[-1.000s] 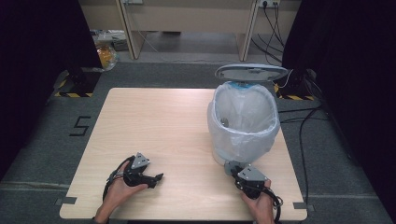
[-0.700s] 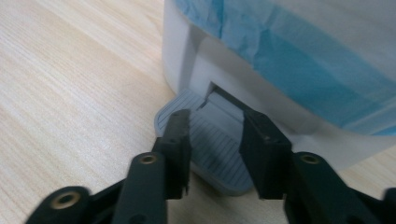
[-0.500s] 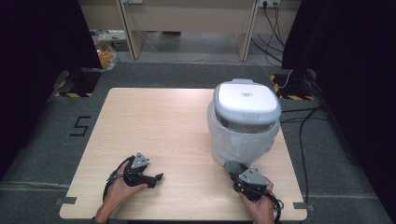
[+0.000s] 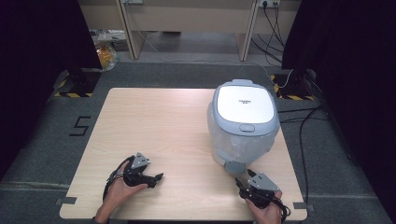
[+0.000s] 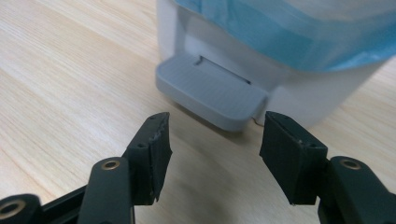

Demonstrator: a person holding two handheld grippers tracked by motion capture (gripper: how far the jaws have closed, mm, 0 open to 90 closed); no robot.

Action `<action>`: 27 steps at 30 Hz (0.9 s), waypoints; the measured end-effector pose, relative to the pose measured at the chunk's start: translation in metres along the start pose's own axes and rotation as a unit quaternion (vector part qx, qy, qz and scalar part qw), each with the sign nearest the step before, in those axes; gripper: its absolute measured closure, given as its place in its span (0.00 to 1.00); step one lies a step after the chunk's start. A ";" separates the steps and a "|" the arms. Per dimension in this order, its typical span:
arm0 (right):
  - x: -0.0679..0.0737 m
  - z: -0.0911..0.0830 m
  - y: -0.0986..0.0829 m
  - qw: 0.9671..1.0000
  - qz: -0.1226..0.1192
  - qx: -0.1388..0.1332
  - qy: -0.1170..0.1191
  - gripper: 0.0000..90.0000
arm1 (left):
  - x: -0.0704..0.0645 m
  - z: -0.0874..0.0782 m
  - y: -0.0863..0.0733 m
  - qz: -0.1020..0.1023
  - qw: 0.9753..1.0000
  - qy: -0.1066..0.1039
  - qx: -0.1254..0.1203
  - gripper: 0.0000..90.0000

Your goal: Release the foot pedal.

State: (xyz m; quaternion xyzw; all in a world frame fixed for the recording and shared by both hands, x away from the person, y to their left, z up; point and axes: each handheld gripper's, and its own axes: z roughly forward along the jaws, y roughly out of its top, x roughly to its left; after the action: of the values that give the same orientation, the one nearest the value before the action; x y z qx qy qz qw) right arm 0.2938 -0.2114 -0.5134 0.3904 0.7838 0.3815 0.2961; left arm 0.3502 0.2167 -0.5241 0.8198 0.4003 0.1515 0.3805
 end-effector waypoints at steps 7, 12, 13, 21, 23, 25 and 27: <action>-0.006 -0.003 -0.003 1.000 0.014 0.011 0.000 0.41 | 0.000 0.000 0.000 -0.001 1.000 0.000 -0.001 0.16; -0.006 -0.005 -0.004 1.000 0.017 0.015 -0.002 0.40 | 0.000 0.000 0.000 -0.001 1.000 0.000 -0.001 0.16; -0.007 -0.005 -0.005 1.000 0.017 0.016 -0.001 0.39 | 0.000 0.000 0.000 -0.001 1.000 0.000 0.000 0.16; -0.009 -0.008 -0.007 0.999 0.030 0.031 -0.002 0.37 | 0.000 0.000 0.000 0.000 1.000 0.000 0.000 0.16; -0.010 -0.008 -0.008 0.999 0.030 0.033 -0.001 0.37 | 0.000 0.000 0.000 0.000 1.000 0.000 0.000 0.16; -0.010 -0.010 -0.009 0.999 0.035 0.041 -0.001 0.36 | 0.000 0.000 0.000 0.000 1.000 0.000 0.000 0.16; -0.010 -0.010 -0.009 0.998 0.037 0.043 0.000 0.36 | 0.000 0.000 0.000 0.000 1.000 0.000 0.000 0.16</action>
State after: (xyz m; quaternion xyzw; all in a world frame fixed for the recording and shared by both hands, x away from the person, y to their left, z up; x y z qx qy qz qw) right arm 0.2882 -0.2274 -0.5143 0.4316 0.7843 0.3581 0.2652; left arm 0.3501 0.2166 -0.5242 0.8195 0.4006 0.1516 0.3807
